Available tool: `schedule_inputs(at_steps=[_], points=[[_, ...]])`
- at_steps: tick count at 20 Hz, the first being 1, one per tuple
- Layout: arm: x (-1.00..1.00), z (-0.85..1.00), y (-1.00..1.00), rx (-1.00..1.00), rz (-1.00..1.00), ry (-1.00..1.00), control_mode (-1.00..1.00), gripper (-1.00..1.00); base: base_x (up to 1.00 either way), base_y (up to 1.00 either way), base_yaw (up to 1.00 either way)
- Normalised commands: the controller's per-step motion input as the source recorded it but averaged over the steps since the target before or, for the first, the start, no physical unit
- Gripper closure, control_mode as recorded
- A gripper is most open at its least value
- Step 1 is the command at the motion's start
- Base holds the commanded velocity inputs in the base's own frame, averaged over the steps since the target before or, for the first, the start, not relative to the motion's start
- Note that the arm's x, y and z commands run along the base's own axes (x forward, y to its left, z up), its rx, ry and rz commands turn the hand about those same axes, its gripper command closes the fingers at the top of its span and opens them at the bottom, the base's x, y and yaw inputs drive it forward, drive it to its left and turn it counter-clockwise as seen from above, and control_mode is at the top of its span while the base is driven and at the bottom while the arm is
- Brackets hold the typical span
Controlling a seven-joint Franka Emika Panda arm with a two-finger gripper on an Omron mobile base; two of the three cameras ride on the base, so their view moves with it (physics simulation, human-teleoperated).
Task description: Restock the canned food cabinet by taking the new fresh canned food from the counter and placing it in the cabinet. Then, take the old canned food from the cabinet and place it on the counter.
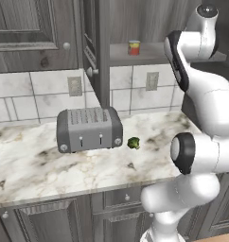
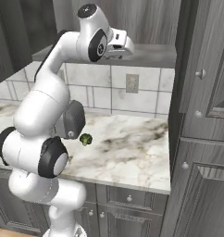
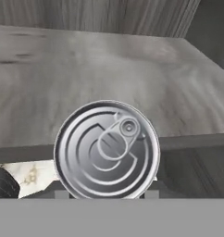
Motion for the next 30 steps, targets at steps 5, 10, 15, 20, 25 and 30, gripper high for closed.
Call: schedule_inputs(at_steps=[5, 10, 15, 20, 25, 30], points=[[1.00, -0.16, 0.00, 0.11, 0.00, 0.01, -1.00, 1.00, 0.00, 0.00, 0.00], [1.00, -0.11, 0.00, 0.07, 0.00, 0.00, -1.00, 1.00, 0.00, 0.00, 0.00], [0.97, -0.19, 0.00, 0.00, 0.00, 0.00, -1.00, 1.00, 0.00, 0.00, 0.00], [0.33, -0.09, 0.01, -0.05, 0.00, 0.00, -1.00, -1.00, 0.00, 0.00, 0.00], [0.00, -0.18, 0.07, -0.08, 0.02, -0.03, -1.00, -1.00, 0.00, 0.00, 0.00], [-0.11, -0.55, 0.38, -0.12, 0.06, -0.16, -1.00, -1.00, 0.00, 0.00, 0.00]])
